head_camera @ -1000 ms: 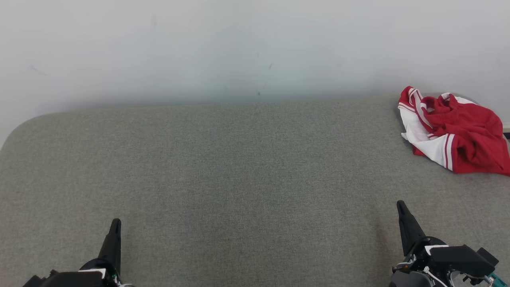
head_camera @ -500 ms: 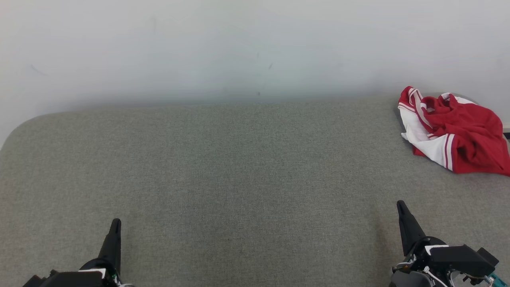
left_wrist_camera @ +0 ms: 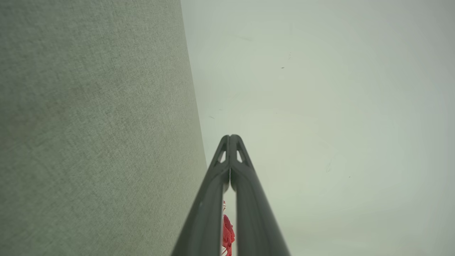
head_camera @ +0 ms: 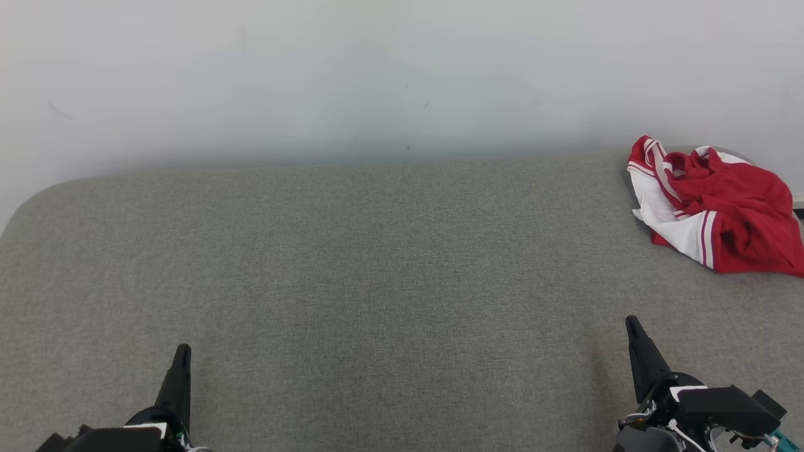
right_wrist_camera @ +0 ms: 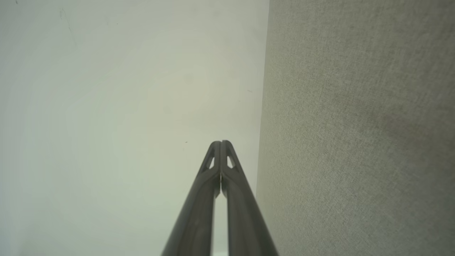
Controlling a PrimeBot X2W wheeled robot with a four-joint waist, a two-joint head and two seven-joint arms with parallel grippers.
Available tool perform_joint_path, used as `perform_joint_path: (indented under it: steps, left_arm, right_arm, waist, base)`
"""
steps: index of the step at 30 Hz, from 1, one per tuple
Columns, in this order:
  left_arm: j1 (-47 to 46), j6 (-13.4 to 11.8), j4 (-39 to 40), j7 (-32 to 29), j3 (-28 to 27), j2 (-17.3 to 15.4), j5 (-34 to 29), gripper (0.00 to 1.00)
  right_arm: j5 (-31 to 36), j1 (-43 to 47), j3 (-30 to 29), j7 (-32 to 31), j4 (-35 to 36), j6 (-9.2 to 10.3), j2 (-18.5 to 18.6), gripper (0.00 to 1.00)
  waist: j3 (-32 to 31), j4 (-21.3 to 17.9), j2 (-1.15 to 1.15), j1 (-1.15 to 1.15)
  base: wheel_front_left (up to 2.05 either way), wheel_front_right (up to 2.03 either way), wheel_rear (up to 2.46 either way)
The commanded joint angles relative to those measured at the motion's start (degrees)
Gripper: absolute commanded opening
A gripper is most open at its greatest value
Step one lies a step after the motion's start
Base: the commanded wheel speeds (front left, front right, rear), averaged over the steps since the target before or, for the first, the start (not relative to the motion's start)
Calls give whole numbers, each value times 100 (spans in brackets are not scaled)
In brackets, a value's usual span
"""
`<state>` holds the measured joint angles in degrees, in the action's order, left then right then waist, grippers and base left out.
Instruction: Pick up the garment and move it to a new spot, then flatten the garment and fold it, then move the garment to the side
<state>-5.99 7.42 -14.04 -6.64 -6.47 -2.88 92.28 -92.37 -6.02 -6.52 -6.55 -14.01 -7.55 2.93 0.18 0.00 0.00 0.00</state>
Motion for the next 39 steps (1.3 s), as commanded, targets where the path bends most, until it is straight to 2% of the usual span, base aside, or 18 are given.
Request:
perform_joint_path:
  steps: [1, 39]
  left_arm:
    - [-55, 20, -6, 0, -19, 1, 26, 0]
    - [-54, 20, -5, 0, -18, 1, 26, 0]
  right_arm:
    - [-9, -44, -5, -16, -7, 12, -9, 0]
    - [-10, -43, -5, -15, -7, 12, -9, 0]
  waist:
    - [0, 0, 0, 0]
    - [0, 0, 0, 0]
  base:
    - [0, 0, 0]
    - [0, 0, 0]
